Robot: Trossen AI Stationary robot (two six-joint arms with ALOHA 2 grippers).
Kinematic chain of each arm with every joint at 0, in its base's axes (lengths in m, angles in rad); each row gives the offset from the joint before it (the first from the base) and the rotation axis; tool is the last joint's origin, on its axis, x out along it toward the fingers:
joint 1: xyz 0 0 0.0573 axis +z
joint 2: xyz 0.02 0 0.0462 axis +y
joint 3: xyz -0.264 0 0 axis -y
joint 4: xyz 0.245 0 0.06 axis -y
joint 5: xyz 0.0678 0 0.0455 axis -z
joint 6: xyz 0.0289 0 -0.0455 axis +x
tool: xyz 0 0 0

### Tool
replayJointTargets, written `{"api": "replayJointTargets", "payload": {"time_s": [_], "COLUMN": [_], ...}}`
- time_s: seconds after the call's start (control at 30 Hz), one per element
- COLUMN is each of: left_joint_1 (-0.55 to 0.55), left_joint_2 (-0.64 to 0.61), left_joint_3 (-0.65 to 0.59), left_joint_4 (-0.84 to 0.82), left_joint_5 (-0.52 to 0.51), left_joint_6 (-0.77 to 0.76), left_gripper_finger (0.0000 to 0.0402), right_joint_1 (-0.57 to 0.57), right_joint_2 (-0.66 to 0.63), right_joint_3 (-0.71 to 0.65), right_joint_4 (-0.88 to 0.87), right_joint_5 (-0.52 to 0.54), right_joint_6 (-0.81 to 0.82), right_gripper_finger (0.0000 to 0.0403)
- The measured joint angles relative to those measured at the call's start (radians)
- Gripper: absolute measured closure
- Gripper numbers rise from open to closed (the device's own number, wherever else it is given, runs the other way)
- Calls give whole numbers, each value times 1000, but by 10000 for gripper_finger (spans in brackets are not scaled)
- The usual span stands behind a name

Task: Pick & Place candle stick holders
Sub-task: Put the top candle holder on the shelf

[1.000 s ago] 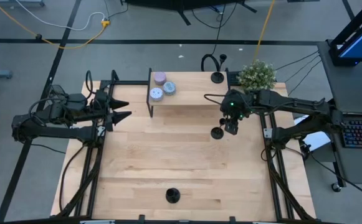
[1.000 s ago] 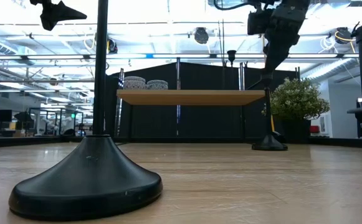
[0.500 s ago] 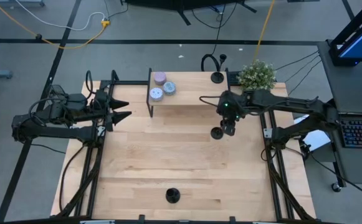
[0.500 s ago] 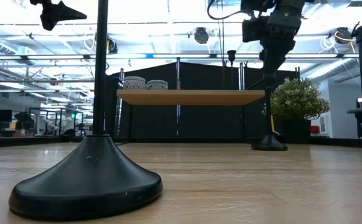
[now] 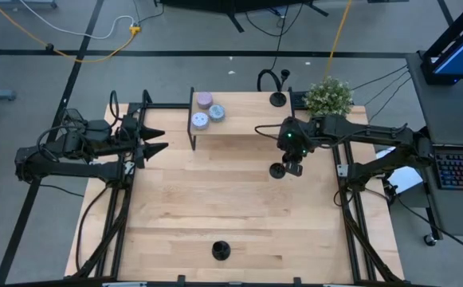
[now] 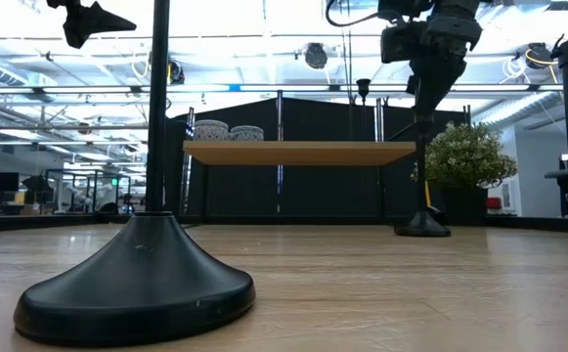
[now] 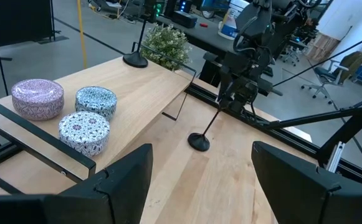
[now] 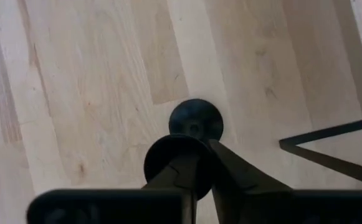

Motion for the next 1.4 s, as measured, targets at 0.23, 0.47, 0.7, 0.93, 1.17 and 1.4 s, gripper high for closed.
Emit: {"api": "replayJointTargets", "payload": {"time_s": [0.23,0.47,0.7,0.93,1.17,1.4], "left_joint_1": [0,0,0,0,0,0], "left_joint_2": [0,8,38,69,73,72], "left_joint_3": [0,0,0,0,0,0], "left_joint_4": [0,1,1,1,1,1], "left_joint_5": [-1,-2,-2,1,2,4], "left_joint_6": [0,7,2,0,19,35], "left_gripper_finger": [121,121,121,121,121,121], "right_joint_1": [-2,-64,-194,-341,-401,-436], "right_joint_2": [-15,14,71,189,293,301], "right_joint_3": [245,587,811,875,875,949], "right_joint_4": [-161,-313,-430,-515,-538,-540], "right_joint_5": [-48,-118,-86,-179,-216,-215], "right_joint_6": [-2,22,21,21,-9,6], "right_gripper_finger": [398,400,400,400,401,401]}}
